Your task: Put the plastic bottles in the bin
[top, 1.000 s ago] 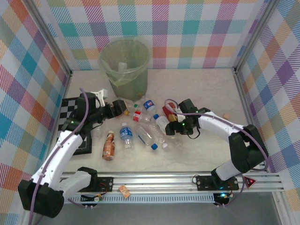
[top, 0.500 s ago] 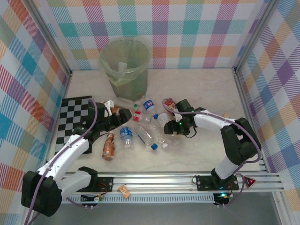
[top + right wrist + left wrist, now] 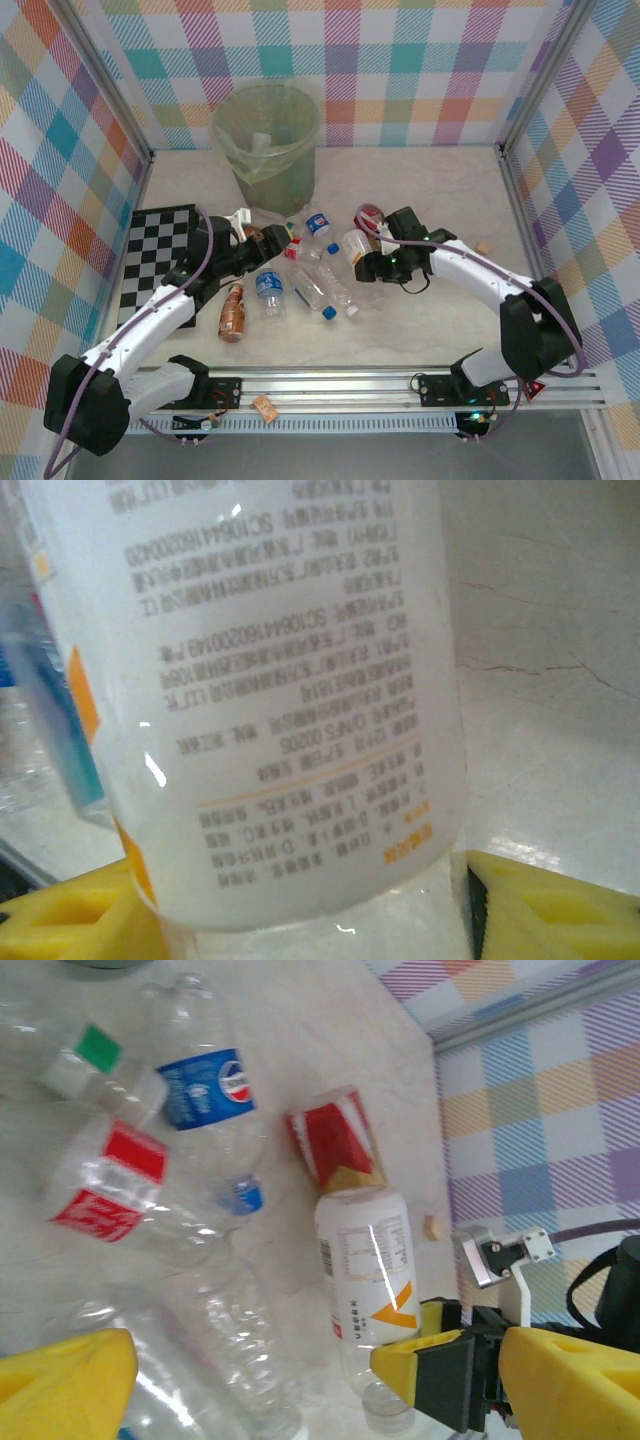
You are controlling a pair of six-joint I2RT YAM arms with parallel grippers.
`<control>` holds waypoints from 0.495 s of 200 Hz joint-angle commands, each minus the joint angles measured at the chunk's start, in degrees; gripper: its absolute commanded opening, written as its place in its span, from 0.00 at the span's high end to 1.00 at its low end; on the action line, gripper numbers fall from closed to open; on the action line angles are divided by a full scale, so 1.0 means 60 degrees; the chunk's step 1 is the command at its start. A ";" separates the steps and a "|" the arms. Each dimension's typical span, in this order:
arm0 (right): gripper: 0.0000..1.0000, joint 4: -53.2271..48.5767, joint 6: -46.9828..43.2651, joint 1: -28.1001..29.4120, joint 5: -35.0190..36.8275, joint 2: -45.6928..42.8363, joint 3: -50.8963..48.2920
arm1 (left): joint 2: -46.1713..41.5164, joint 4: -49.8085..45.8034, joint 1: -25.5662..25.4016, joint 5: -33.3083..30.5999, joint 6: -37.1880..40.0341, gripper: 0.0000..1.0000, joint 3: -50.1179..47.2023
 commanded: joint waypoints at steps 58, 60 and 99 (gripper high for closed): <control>0.43 0.2159 0.0533 -0.0019 -0.3818 -0.0845 0.0484 | 0.1705 0.4204 -0.1555 0.0971 -0.1534 0.00 0.0524; 0.43 0.2208 0.0557 -0.0013 -0.3865 -0.0845 0.0484 | 0.1773 0.4253 -0.1567 0.0965 -0.1556 0.00 0.0540; 0.44 0.2643 0.0742 0.0028 -0.4313 -0.0699 0.0529 | 0.3273 0.5671 -0.1943 0.1046 -0.2149 0.00 0.0822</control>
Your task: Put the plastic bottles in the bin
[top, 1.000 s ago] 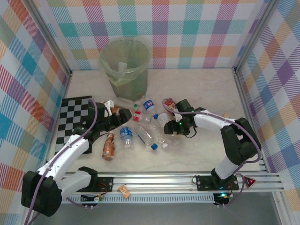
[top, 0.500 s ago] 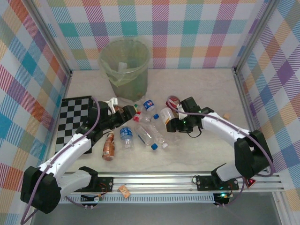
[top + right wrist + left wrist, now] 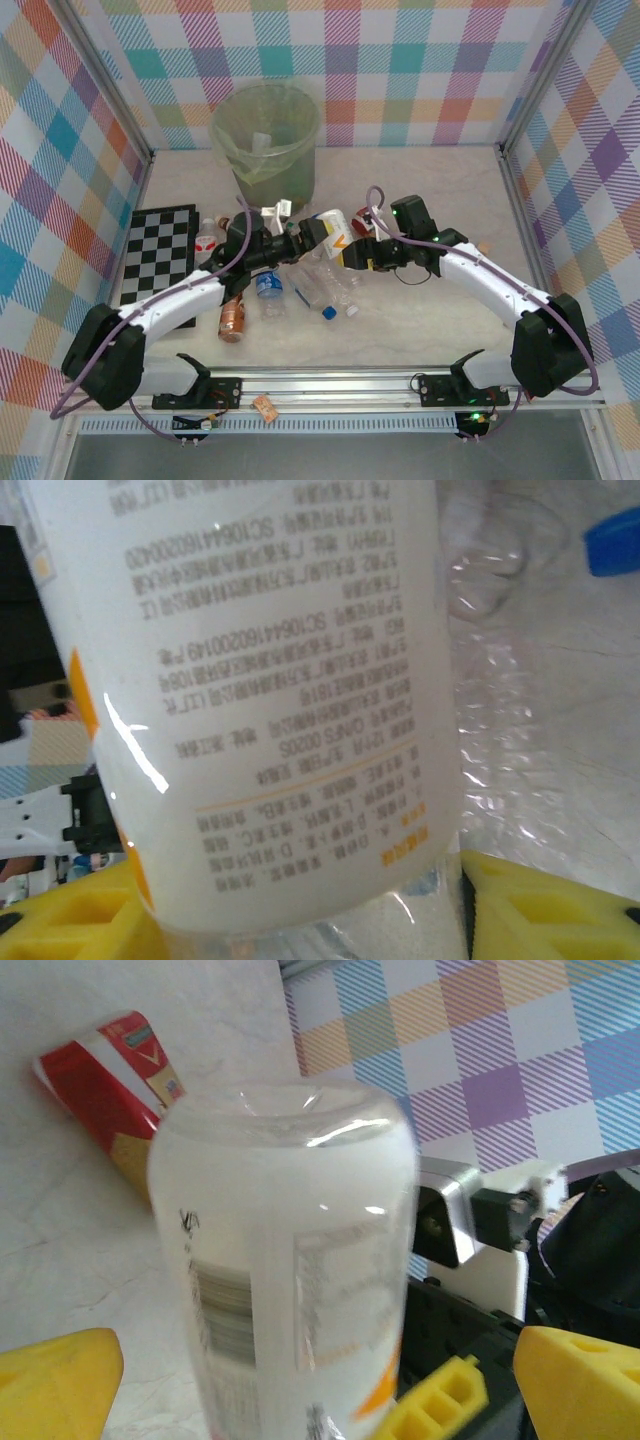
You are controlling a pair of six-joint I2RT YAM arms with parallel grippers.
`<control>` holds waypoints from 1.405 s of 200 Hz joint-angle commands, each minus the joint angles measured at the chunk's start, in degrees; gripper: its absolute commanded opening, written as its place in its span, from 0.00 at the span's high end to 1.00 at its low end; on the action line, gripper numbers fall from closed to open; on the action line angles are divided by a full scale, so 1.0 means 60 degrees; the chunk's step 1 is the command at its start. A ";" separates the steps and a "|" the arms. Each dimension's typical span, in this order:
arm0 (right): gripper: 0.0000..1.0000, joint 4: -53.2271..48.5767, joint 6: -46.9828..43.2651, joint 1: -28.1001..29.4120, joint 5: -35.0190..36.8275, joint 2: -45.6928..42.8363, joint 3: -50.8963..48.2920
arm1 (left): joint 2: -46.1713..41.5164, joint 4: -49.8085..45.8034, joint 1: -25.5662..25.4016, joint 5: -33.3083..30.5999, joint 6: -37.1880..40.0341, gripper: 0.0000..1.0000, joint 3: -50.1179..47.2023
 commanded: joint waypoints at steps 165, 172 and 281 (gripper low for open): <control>0.25 -0.0159 -0.0173 -0.0103 -0.0149 -0.0001 0.0730 | 0.1698 0.1390 -0.0361 -0.0029 -0.0626 0.37 0.0905; 0.23 -0.0283 -0.0245 -0.0175 -0.0119 -0.0094 0.0761 | 0.1696 0.1307 -0.0347 -0.0028 -0.0574 0.37 0.0940; 0.10 -0.1967 -0.0629 -0.1976 0.0576 -0.2491 0.0226 | 0.1341 -0.0807 -0.0255 -0.0162 0.0676 0.40 0.2027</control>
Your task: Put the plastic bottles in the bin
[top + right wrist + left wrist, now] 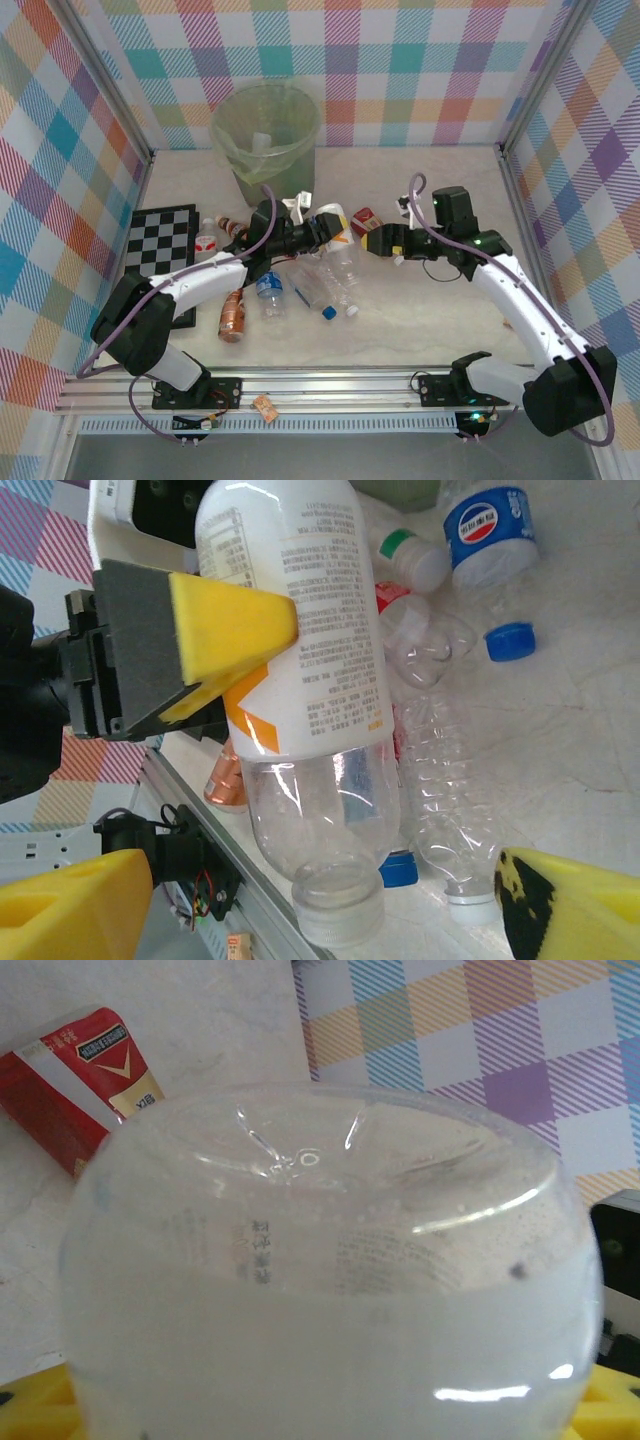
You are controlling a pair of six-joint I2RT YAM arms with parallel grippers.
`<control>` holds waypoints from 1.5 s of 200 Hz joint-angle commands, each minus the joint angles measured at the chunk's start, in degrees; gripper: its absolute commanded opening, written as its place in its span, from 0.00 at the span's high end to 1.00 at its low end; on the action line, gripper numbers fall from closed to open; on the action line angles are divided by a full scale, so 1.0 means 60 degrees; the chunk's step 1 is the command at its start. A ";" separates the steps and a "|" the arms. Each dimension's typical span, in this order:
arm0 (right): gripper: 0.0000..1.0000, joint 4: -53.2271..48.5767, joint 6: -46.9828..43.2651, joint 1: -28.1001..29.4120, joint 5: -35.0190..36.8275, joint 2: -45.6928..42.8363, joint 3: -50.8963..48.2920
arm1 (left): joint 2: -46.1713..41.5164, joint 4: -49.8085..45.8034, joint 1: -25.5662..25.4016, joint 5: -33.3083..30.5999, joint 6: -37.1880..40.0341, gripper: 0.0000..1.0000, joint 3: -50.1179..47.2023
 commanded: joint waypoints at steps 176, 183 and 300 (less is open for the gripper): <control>0.10 -0.1481 -0.0072 -0.0941 0.1943 -0.0802 -0.1389 | 0.0750 -0.5778 0.3133 -0.2105 0.5333 0.61 0.8293; 0.10 -0.1510 -0.0054 -0.0941 0.1933 -0.0919 -0.1447 | 0.0930 -0.5334 0.3309 -0.2154 0.5136 0.61 0.8349; 0.10 -0.2163 -0.0236 -0.0944 0.2234 -0.1627 -0.1759 | 0.3451 -0.1962 0.4083 -0.3239 0.3318 0.73 0.9352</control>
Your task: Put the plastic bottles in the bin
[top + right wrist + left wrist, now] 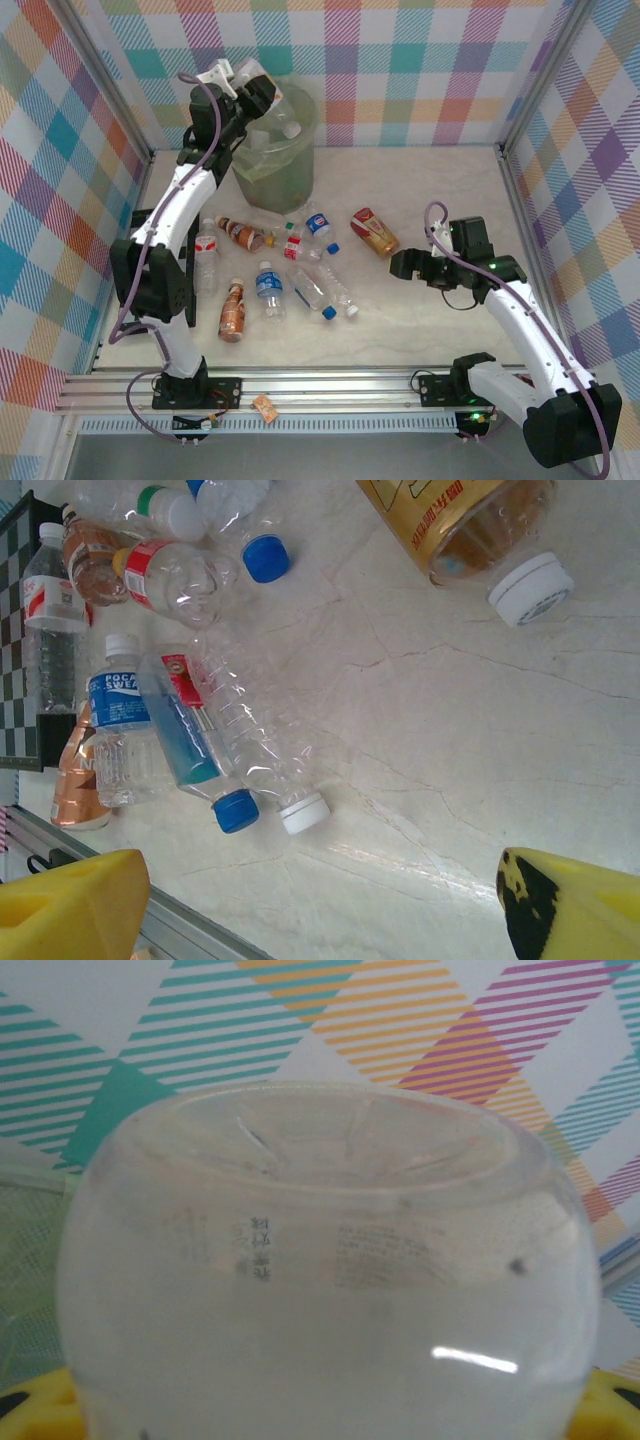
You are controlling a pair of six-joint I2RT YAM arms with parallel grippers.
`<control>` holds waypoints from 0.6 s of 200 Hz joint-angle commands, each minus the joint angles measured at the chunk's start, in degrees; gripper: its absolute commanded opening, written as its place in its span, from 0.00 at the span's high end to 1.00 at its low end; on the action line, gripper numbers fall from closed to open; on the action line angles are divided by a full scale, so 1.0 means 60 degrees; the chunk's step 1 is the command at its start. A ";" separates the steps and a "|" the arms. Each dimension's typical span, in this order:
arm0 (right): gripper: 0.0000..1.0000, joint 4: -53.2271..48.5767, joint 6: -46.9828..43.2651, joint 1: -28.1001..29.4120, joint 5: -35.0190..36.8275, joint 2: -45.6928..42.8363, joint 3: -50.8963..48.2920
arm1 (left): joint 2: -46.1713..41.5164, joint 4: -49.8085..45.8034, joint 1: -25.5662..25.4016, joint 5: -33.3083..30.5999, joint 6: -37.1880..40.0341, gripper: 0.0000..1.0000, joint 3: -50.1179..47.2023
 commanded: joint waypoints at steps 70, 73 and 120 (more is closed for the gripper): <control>0.10 -0.0228 -0.0264 -0.0001 0.0216 -0.0091 -0.0086 | 0.2692 -0.4972 0.0061 -0.0573 0.2433 0.73 0.4383; 0.10 -0.0255 -0.0247 -0.0003 0.0231 -0.0099 -0.0071 | 0.2778 -0.5100 0.0061 -0.0564 0.2522 0.73 0.4458; 0.11 -0.0415 -0.0287 -0.0001 0.0358 0.0016 0.0156 | 0.3749 -0.6923 -0.0139 -0.0521 0.3653 0.63 0.5533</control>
